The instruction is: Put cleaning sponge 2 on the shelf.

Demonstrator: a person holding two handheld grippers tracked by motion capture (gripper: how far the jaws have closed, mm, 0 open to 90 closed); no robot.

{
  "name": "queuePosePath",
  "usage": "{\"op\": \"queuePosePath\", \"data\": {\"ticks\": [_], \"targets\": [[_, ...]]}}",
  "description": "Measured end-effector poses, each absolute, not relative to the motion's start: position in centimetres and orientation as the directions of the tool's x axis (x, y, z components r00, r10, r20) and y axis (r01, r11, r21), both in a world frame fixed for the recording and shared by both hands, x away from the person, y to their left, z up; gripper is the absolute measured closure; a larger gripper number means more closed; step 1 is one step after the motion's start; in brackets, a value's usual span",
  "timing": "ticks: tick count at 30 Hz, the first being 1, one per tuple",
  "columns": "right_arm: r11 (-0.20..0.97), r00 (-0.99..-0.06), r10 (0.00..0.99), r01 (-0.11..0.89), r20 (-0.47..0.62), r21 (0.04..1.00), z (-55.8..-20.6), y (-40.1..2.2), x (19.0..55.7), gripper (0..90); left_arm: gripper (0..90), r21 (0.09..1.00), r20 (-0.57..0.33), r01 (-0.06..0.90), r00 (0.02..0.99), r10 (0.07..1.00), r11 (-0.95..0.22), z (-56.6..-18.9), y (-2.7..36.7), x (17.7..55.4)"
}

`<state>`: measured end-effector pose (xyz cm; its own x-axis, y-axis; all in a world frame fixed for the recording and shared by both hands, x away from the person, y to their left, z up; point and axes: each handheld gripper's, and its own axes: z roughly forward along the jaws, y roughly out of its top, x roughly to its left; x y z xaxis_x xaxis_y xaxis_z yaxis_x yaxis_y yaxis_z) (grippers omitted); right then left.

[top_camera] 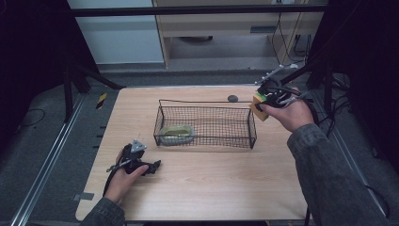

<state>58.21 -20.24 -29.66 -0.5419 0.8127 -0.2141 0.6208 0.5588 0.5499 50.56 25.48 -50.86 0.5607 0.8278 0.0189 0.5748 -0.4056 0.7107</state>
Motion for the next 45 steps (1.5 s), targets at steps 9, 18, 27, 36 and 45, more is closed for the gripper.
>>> {"op": "queuePosePath", "data": {"ticks": [9,18,27,36,45], "targets": [[0.58,-0.56,0.796,0.599,-0.229,0.552,-29.8,-18.5,59.4,64.3,0.0,0.71,0.02,0.573,0.565,0.825,-0.409,-50.8,25.5,50.6],[0.582,-0.579,0.788,0.587,-0.21,0.563,-30.5,-17.6,60.3,64.3,0.0,0.711,0.019,0.572,0.566,0.824,-0.409,-50.9,25.5,50.7],[0.588,-0.589,0.783,0.595,-0.201,0.548,-32.8,-17.2,62.0,64.3,0.0,0.711,0.02,0.572,0.566,0.824,-0.41,-50.9,25.5,50.7],[0.598,-0.611,0.771,0.603,-0.176,0.528,-35.2,-16.8,63.2,64.4,0.0,0.71,0.02,0.572,0.566,0.824,-0.41,-50.9,25.5,50.8],[0.597,-0.616,0.772,0.615,-0.158,0.515,-36.6,-17.2,63.6,64.4,0.0,0.712,0.019,0.571,0.566,0.824,-0.409,-50.9,25.4,50.8]]}}
